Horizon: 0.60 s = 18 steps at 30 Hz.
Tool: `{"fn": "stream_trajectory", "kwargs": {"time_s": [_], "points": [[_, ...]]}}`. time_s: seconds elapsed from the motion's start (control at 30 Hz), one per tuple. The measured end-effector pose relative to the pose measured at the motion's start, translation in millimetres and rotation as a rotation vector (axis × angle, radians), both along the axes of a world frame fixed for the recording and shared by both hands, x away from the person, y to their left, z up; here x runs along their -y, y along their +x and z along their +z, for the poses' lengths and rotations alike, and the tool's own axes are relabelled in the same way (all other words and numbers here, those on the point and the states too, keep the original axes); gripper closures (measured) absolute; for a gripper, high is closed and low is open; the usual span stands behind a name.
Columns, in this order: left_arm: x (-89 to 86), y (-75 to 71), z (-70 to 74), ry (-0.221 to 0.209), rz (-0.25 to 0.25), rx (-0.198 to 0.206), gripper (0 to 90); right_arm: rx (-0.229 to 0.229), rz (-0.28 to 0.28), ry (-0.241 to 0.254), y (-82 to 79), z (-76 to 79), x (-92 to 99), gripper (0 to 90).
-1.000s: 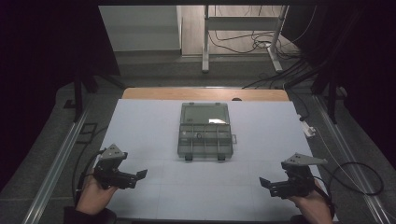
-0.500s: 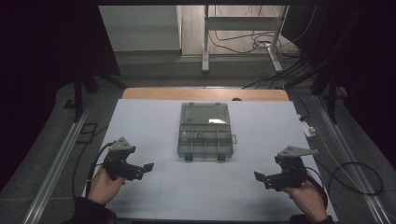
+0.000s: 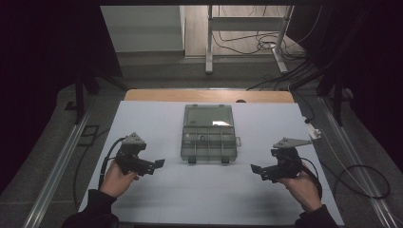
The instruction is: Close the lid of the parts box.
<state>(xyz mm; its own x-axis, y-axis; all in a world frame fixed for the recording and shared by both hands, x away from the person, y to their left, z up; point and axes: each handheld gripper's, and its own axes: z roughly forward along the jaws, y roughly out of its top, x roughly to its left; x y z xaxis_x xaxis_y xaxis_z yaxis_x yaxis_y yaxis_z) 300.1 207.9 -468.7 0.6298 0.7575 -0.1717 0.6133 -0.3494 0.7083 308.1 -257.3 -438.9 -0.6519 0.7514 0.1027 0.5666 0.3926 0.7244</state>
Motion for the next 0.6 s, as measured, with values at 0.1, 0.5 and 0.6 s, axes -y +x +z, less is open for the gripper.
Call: {"fn": "stream_trajectory", "kwargs": {"time_s": [0.1,0.5,0.6], "points": [[2.9,5.2,0.5,0.000,-0.003,0.002,0.0,0.007,0.006,-0.011,5.3,-0.2,-3.4,0.0],[10.0,21.8,-1.9,-0.014,-0.034,0.005,0.0,0.004,-0.023,-0.030,32.5,-2.3,-18.0,0.0],[11.0,24.6,-1.9,-0.017,-0.031,0.008,0.0,0.004,-0.023,-0.035,38.0,-3.1,-20.7,0.0]]}}
